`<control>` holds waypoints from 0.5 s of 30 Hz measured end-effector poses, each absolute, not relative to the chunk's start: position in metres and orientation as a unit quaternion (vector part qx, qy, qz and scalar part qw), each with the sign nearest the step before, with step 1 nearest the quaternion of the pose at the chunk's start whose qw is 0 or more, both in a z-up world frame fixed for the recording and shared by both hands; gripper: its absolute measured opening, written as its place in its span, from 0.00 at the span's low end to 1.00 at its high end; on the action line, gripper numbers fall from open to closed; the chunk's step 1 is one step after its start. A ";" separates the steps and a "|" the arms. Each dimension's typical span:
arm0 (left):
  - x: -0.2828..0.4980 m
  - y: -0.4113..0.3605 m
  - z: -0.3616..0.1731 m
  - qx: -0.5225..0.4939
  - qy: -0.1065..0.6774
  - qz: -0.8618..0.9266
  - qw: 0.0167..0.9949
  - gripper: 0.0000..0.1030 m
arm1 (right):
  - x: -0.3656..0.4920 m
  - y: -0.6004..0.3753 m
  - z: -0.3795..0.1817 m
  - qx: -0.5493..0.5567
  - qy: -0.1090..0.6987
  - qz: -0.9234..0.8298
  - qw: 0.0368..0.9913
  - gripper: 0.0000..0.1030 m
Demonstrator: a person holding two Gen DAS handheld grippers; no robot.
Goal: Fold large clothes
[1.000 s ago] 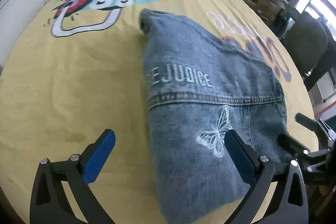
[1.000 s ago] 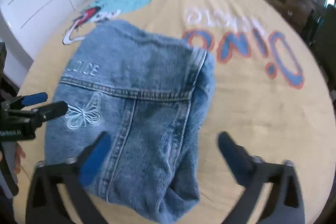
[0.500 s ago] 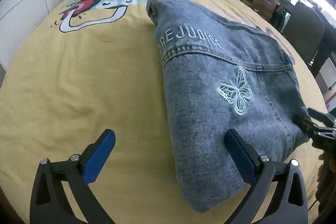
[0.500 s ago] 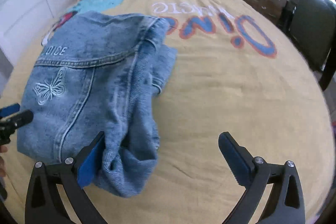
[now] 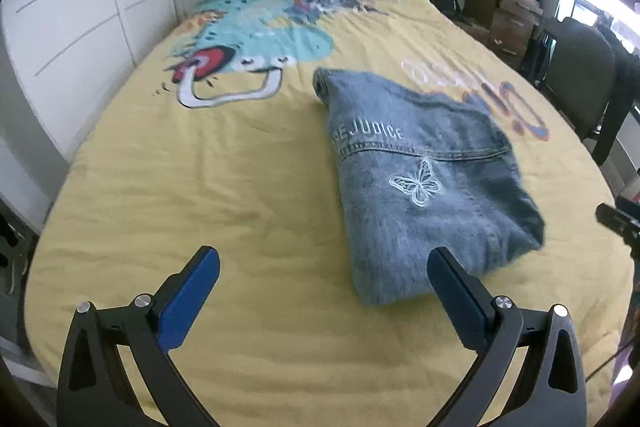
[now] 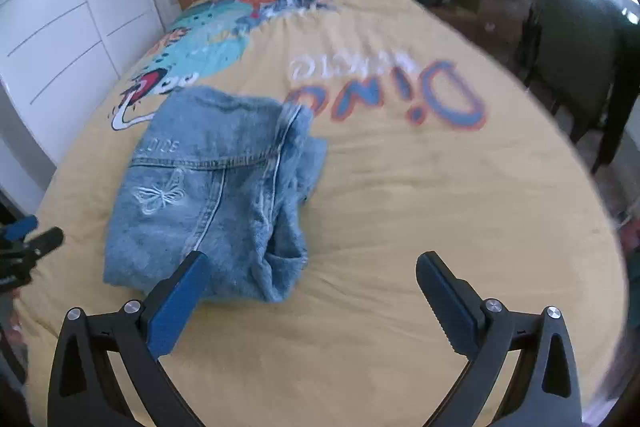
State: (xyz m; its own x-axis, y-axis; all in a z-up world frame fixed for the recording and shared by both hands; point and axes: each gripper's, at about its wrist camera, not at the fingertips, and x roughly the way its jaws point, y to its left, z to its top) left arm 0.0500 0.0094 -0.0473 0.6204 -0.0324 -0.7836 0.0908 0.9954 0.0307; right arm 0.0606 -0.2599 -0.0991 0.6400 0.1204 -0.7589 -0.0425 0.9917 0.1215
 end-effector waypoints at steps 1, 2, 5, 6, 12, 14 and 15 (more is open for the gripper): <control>0.044 0.012 -0.041 0.035 0.430 -0.030 0.902 0.99 | 0.053 -0.262 -0.090 0.039 0.415 0.039 0.908 1.00; 0.036 0.015 -0.036 0.035 0.427 -0.025 0.903 0.99 | 0.045 -0.264 -0.083 0.032 0.408 0.034 0.912 1.00; 0.018 0.025 -0.024 0.032 0.431 -0.014 0.902 0.99 | 0.022 -0.272 -0.068 0.027 0.399 0.021 0.916 1.00; 0.013 0.028 -0.022 0.029 0.433 -0.008 0.901 0.99 | 0.014 -0.276 -0.065 0.030 0.399 0.018 0.916 1.00; -0.008 0.042 -0.024 0.024 0.442 0.014 0.897 0.99 | -0.019 -0.287 -0.057 0.016 0.399 -0.007 0.917 1.00; -0.012 0.043 -0.028 0.031 0.446 0.025 0.894 0.99 | -0.025 -0.287 -0.058 0.003 0.399 -0.013 0.917 1.00; -0.013 0.044 -0.029 0.030 0.448 0.027 0.893 0.99 | -0.029 -0.287 -0.058 -0.001 0.401 -0.015 0.916 1.00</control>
